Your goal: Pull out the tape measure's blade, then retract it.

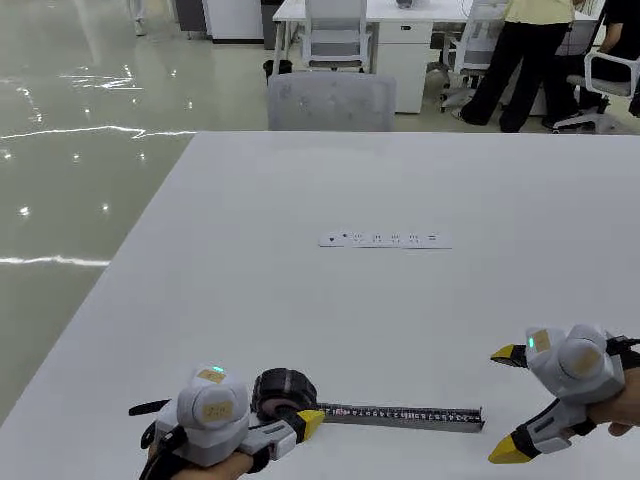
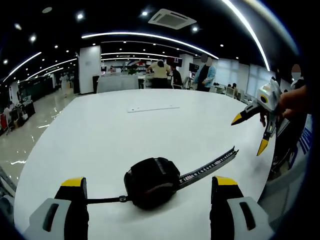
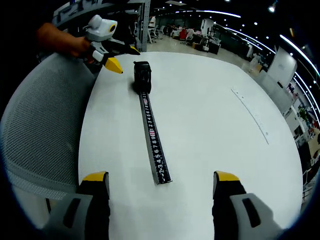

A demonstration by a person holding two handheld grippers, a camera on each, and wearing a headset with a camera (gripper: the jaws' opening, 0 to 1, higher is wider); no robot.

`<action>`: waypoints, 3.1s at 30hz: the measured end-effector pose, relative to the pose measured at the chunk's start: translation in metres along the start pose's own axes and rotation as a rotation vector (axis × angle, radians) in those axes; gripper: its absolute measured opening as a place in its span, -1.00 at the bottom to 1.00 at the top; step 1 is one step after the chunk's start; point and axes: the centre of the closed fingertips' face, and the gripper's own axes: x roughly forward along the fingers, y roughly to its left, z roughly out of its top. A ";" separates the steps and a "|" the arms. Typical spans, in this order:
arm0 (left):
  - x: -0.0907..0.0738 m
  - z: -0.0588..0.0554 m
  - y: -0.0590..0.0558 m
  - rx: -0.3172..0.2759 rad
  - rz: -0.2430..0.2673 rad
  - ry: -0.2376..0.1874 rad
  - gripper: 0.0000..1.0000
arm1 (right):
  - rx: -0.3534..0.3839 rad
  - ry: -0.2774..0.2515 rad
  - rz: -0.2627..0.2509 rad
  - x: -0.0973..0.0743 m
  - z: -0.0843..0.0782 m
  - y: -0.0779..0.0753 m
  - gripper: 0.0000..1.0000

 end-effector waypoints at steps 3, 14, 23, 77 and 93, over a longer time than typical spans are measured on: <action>0.001 0.003 -0.003 0.025 0.004 -0.002 1.00 | -0.013 0.034 0.040 0.009 -0.004 0.000 0.65; 0.006 -0.004 0.004 -0.061 0.072 -0.036 1.00 | -0.073 0.160 0.127 0.032 -0.030 -0.004 0.05; 0.011 -0.007 0.018 -0.084 0.098 -0.047 1.00 | -0.100 0.194 0.134 0.042 -0.039 -0.003 -0.37; 0.047 -0.022 0.002 -0.169 0.202 0.112 0.23 | 0.021 0.298 0.105 0.048 -0.038 0.000 -0.73; 0.048 -0.022 0.004 -0.166 0.193 0.111 0.17 | 0.050 0.269 0.089 0.049 -0.037 0.000 -0.73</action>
